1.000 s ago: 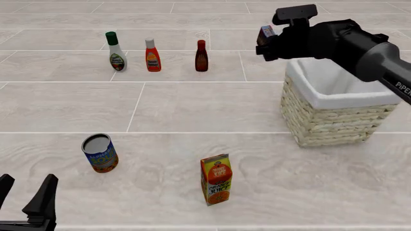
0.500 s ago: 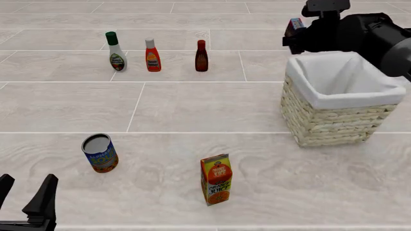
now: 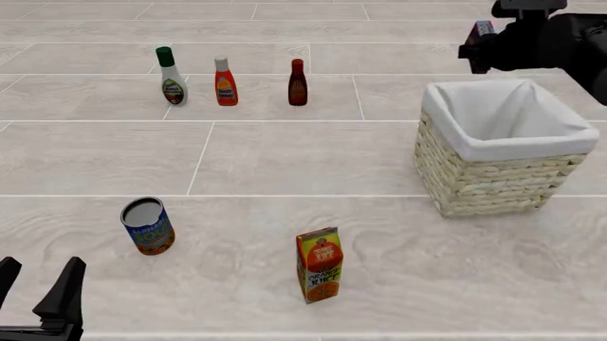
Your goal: Pick the chocolate pudding and place it in the basket.
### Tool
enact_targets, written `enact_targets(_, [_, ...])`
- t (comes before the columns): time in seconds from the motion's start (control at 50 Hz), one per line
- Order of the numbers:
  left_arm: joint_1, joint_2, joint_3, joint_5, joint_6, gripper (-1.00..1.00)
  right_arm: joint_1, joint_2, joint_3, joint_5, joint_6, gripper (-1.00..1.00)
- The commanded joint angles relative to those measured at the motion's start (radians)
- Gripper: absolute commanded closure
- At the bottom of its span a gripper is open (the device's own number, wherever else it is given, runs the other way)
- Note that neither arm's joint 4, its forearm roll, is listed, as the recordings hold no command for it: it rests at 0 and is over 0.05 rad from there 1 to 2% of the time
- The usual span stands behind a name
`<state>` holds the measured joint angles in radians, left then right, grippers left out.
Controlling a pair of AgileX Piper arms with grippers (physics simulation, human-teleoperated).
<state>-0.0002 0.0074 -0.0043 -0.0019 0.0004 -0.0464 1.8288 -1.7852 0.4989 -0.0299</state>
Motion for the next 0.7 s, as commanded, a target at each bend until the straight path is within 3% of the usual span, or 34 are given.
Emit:
enact_targets(0.02, [0.000,0.000,0.000,0.000,0.000,-1.00,-0.071,0.040,-0.033,0.003,0.024,1.00])
enact_targets(0.7, [0.000,0.000,0.000,0.000,0.000,-1.00,-0.129,0.129,0.004,-0.040,0.076,1.00])
